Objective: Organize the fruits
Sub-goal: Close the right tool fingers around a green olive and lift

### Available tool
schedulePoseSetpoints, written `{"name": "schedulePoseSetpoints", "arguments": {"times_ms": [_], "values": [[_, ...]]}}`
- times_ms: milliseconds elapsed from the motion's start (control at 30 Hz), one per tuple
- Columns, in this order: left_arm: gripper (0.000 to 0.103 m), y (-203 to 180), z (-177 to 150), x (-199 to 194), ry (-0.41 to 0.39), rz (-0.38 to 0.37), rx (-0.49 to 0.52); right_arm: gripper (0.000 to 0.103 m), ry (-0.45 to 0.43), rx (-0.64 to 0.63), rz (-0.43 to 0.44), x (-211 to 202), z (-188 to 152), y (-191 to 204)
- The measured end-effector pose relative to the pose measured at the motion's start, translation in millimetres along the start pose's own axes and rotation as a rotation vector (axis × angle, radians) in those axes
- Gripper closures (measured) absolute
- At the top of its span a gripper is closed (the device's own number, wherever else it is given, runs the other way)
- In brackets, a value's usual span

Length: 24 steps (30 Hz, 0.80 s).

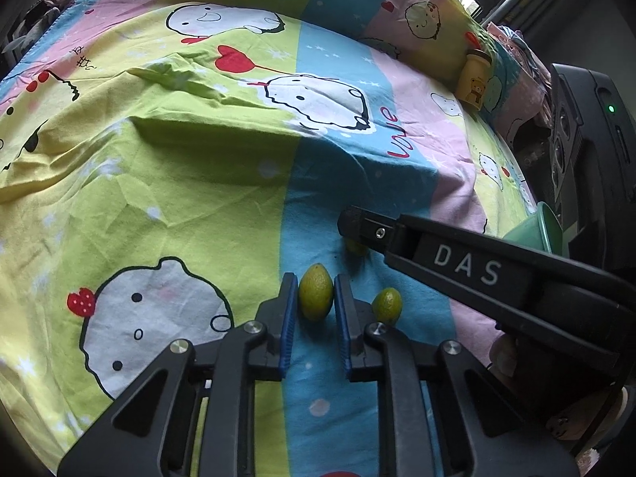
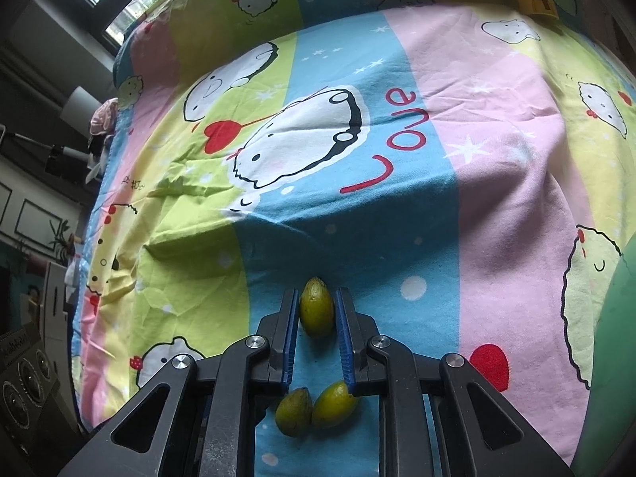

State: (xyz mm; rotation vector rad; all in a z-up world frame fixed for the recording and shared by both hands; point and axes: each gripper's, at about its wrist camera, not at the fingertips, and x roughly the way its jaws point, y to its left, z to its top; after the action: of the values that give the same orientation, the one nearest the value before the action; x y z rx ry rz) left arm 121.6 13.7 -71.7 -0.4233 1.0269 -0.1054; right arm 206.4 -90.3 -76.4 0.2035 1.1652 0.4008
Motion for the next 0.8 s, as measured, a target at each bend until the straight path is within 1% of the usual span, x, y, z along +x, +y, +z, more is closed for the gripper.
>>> {"name": "schedulePoseSetpoints", "arguments": {"times_ms": [200,400,633,800], "values": [[0.085,-7,-4,-3,-0.01,0.021,0.036,0.082,-0.014,0.017,0.012,-8,-1,-3],[0.085,-11,-6,-10,-0.036,0.021,0.051,0.082,-0.034,0.023,0.03,-19,-4,-4],[0.085,-13,-6,-23,-0.068,0.005,0.054,0.082,-0.073,0.033,0.045,-35,-7,-4],[0.085,-14,-6,-35,-0.1,-0.021,0.05,0.082,-0.112,0.042,0.059,-50,-9,-6]]}}
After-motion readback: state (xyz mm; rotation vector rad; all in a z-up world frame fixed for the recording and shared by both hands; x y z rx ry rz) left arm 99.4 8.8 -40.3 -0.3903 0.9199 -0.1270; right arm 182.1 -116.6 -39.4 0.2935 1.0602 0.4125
